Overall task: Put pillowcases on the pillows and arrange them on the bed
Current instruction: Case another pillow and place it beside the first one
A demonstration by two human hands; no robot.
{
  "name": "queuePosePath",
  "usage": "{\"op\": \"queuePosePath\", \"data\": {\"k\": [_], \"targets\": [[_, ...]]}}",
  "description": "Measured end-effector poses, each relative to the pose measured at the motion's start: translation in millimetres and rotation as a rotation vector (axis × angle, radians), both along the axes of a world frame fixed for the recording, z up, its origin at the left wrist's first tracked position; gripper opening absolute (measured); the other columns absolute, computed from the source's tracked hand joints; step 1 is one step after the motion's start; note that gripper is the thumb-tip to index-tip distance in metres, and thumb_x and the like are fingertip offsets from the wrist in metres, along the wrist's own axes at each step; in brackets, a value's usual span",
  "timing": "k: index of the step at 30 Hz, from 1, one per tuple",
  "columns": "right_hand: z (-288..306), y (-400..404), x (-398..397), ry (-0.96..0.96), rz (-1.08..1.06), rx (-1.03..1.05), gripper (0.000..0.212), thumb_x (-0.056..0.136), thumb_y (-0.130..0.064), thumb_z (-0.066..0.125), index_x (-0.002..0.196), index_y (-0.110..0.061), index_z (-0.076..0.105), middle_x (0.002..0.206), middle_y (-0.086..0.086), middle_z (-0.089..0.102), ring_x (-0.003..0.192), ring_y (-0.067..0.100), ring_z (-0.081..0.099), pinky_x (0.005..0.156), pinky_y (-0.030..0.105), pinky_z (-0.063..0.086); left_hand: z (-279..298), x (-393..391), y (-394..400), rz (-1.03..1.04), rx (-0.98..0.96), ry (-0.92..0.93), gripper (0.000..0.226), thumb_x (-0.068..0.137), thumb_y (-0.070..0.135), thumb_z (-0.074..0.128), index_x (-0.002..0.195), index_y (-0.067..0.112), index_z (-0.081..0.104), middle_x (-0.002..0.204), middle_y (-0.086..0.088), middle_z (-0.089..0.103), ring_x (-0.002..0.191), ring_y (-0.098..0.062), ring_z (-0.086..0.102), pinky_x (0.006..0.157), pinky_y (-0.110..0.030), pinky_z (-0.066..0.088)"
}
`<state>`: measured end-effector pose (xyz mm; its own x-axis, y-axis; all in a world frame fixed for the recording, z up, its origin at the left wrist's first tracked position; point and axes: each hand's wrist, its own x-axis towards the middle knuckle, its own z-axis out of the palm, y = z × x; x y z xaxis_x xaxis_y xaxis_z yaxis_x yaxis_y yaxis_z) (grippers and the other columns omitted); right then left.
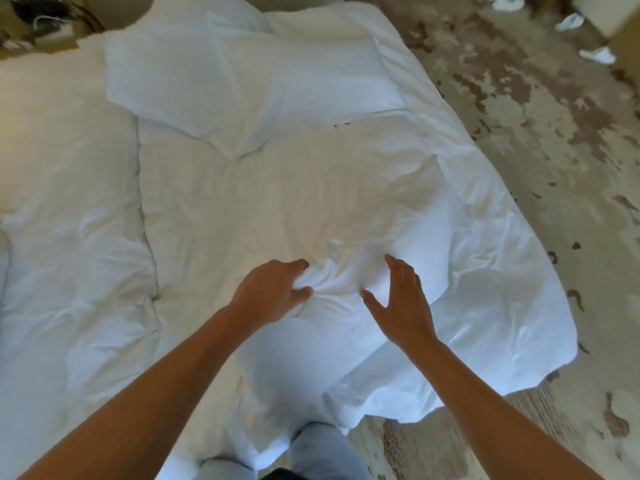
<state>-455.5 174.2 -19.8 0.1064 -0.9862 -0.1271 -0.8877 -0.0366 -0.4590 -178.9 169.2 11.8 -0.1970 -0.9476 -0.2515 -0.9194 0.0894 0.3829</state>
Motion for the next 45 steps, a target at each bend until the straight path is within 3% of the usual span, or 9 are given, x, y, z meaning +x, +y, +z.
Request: {"op": "queuePosePath", "data": {"k": [7, 11, 17, 26, 29, 34, 39, 42, 45], "targets": [[51.0, -5.9, 111.7, -0.074, 0.412, -0.050, 0.120, 0.069, -0.089, 0.061, 0.165, -0.028, 0.024, 0.173, 0.000, 0.025, 0.158, 0.021, 0.025, 0.128, 0.043, 0.026, 44.5, 99.3, 90.1, -0.112, -0.132, -0.185, 0.049, 0.094, 0.059, 0.053, 0.139, 0.039, 0.051, 0.110, 0.005, 0.076, 0.094, -0.021, 0.073, 0.074, -0.030, 0.050], [29.4, 8.1, 149.4, 0.130, 0.584, 0.144, 0.125, 0.056, -0.098, 0.059, 0.159, -0.033, 0.035, 0.159, -0.006, 0.045, 0.139, 0.025, 0.046, 0.115, 0.040, 0.037, 14.8, 132.2, 158.4, 0.049, 0.097, -0.135, 0.057, 0.098, 0.054, 0.053, 0.152, 0.041, 0.040, 0.134, 0.004, 0.067, 0.118, -0.021, 0.065, 0.095, -0.032, 0.049], [-13.4, 53.0, 169.8, 0.166, 0.585, 0.071, 0.101, 0.057, -0.090, 0.064, 0.138, -0.030, 0.061, 0.129, -0.006, 0.059, 0.113, 0.020, 0.062, 0.097, 0.035, 0.049, -16.1, 128.0, 213.7, 0.310, 0.239, -0.083, 0.068, 0.093, 0.064, 0.053, 0.152, 0.034, 0.036, 0.133, 0.000, 0.065, 0.118, -0.024, 0.064, 0.091, -0.036, 0.049], [12.7, 47.9, 142.9, 0.148, 0.522, -0.122, 0.036, 0.087, -0.048, 0.079, 0.108, -0.020, 0.074, 0.104, -0.001, 0.065, 0.084, 0.022, 0.067, 0.069, 0.032, 0.056, 7.0, 111.3, 171.2, 0.516, 0.232, 0.044, 0.013, 0.095, 0.032, 0.058, 0.099, 0.028, 0.070, 0.090, 0.006, 0.069, 0.094, -0.022, 0.066, 0.072, -0.030, 0.043], [21.9, 29.5, 128.8, 0.280, 0.470, -0.164, 0.021, 0.091, -0.037, 0.075, 0.096, -0.017, 0.074, 0.094, 0.002, 0.067, 0.086, 0.025, 0.065, 0.071, 0.036, 0.054, 16.3, 111.6, 162.7, 0.542, 0.169, 0.063, 0.029, 0.098, 0.023, 0.053, 0.069, 0.028, 0.054, 0.070, 0.008, 0.056, 0.081, -0.026, 0.063, 0.063, -0.031, 0.036], [32.6, -0.7, 110.1, 0.366, 0.359, -0.255, 0.016, 0.097, -0.032, 0.071, 0.091, -0.017, 0.074, 0.083, 0.004, 0.069, 0.074, 0.030, 0.069, 0.072, 0.040, 0.050, 35.6, 126.5, 152.2, 0.587, 0.087, 0.007, 0.020, 0.097, 0.024, 0.053, 0.085, 0.023, 0.068, 0.078, 0.007, 0.066, 0.078, -0.018, 0.062, 0.065, -0.030, 0.045], [34.3, -14.0, 111.7, 0.119, 0.374, -0.294, 0.016, 0.102, -0.021, 0.064, 0.089, -0.013, 0.066, 0.077, 0.002, 0.069, 0.080, 0.025, 0.071, 0.112, 0.044, 0.048, 48.3, 127.4, 143.5, 0.550, 0.038, -0.109, 0.028, 0.100, 0.025, 0.050, 0.082, 0.016, 0.069, 0.079, 0.005, 0.059, 0.077, -0.020, 0.060, 0.069, -0.034, 0.051], [35.4, -15.8, 114.7, 0.023, 0.338, -0.147, 0.021, 0.107, -0.025, 0.053, 0.089, -0.013, 0.052, 0.079, 0.005, 0.060, 0.080, 0.035, 0.068, 0.075, 0.042, 0.057, 51.2, 127.7, 140.3, 0.549, 0.001, -0.181, 0.025, 0.099, 0.025, 0.053, 0.086, 0.018, 0.073, 0.079, 0.007, 0.052, 0.075, -0.019, 0.057, 0.063, -0.031, 0.044], [35.7, -24.4, 115.4, 0.010, 0.381, -0.091, 0.025, 0.108, -0.027, 0.051, 0.086, -0.016, 0.044, 0.079, 0.005, 0.059, 0.070, 0.035, 0.061, 0.065, 0.041, 0.053, 51.2, 125.9, 137.8, 0.600, 0.005, -0.177, 0.025, 0.099, 0.026, 0.053, 0.090, 0.017, 0.074, 0.089, 0.005, 0.058, 0.084, -0.022, 0.062, 0.066, -0.030, 0.042]]}}
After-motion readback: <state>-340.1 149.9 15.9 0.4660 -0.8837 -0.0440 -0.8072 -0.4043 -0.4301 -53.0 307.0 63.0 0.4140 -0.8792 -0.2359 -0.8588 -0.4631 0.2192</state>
